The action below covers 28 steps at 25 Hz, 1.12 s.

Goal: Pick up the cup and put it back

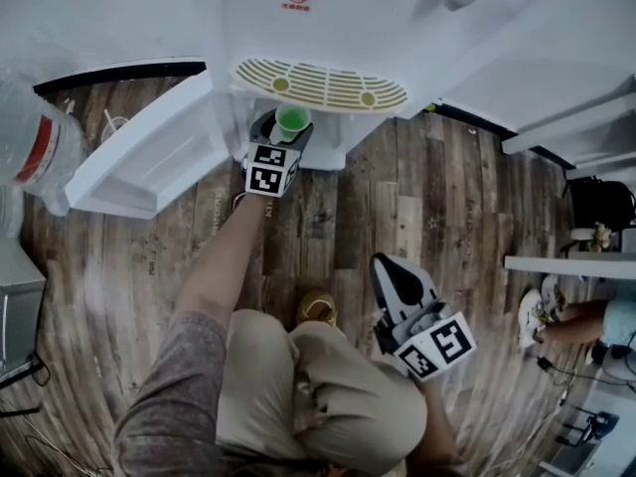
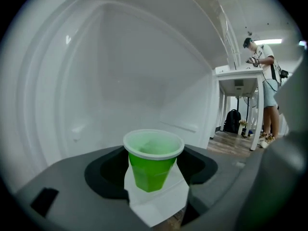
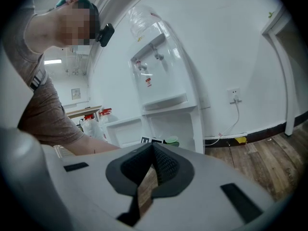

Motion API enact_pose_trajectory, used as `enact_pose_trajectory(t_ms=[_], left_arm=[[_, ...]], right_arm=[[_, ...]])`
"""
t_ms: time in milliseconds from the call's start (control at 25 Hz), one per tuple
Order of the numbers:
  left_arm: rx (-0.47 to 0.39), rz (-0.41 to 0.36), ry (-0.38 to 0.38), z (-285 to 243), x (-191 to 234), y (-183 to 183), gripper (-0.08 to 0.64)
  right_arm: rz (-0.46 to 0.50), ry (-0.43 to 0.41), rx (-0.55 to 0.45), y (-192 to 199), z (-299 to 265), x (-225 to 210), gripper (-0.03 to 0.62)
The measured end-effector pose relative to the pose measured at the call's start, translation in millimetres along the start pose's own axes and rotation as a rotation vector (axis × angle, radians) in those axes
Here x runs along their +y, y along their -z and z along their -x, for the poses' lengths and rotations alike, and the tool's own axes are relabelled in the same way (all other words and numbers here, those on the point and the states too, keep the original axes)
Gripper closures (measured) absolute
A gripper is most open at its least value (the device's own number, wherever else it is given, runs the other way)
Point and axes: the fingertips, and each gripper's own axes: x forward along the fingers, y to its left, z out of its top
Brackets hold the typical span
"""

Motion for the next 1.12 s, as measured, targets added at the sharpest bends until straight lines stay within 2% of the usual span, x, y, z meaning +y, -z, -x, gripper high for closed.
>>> enact_pose_trajectory(t_ms=[240, 640, 880, 1120], left_arm=[[-0.033, -0.017, 0.043, 46.2, -10.0, -30.0, 0.25], [-0.031, -0.047, 0.109, 120.5, -27.8, -69.3, 0.252], [-0.044, -0.025, 0.14, 168.7, -36.1, -92.3, 0.252], [-0.054, -0.038, 0.172, 213.6, -43.9, -109.8, 0.255]], right_arm=[[0.006, 0.011, -0.016, -2.4, 0.6, 3.1, 0.591], [0.019, 0.023, -0.019, -3.3, -14.4, 7.7, 0.591], [0.031, 0.046, -0.028, -8.0, -19.9, 5.1, 0.592], [0.015, 0.064, -0.043, -8.9, -21.6, 4.6, 0.592]])
